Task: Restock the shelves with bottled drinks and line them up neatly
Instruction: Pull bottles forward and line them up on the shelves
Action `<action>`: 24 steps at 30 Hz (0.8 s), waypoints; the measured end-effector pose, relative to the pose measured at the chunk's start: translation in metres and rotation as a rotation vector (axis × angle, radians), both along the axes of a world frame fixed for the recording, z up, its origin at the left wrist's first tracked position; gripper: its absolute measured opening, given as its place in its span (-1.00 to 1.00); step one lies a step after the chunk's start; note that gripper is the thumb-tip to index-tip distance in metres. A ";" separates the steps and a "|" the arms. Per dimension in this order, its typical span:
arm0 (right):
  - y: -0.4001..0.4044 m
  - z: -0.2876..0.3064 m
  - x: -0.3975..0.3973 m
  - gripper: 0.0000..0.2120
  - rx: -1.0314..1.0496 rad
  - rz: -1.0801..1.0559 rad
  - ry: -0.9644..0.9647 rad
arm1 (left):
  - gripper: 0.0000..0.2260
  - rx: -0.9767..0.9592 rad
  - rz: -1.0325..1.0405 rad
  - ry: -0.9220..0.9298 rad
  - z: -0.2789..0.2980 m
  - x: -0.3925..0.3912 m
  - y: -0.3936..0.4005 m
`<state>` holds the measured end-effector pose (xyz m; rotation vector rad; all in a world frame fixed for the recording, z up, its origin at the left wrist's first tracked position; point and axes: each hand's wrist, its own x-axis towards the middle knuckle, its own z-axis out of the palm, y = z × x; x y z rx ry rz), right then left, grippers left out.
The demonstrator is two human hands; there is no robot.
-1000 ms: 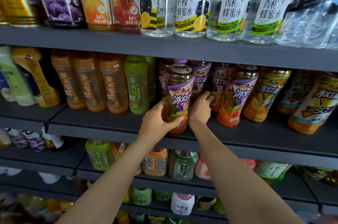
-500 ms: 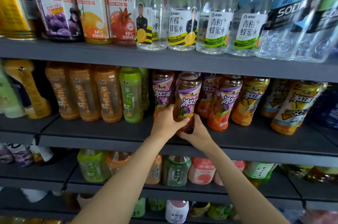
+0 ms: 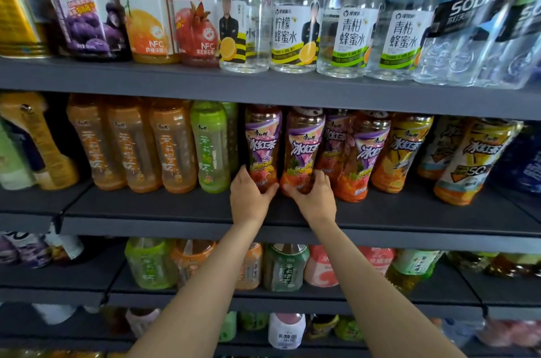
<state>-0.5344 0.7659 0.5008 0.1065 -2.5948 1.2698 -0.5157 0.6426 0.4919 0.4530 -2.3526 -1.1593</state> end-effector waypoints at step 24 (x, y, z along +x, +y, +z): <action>0.087 0.007 -0.020 -0.34 -0.262 -0.182 0.104 | -0.59 -0.132 0.186 0.448 -0.003 0.021 0.026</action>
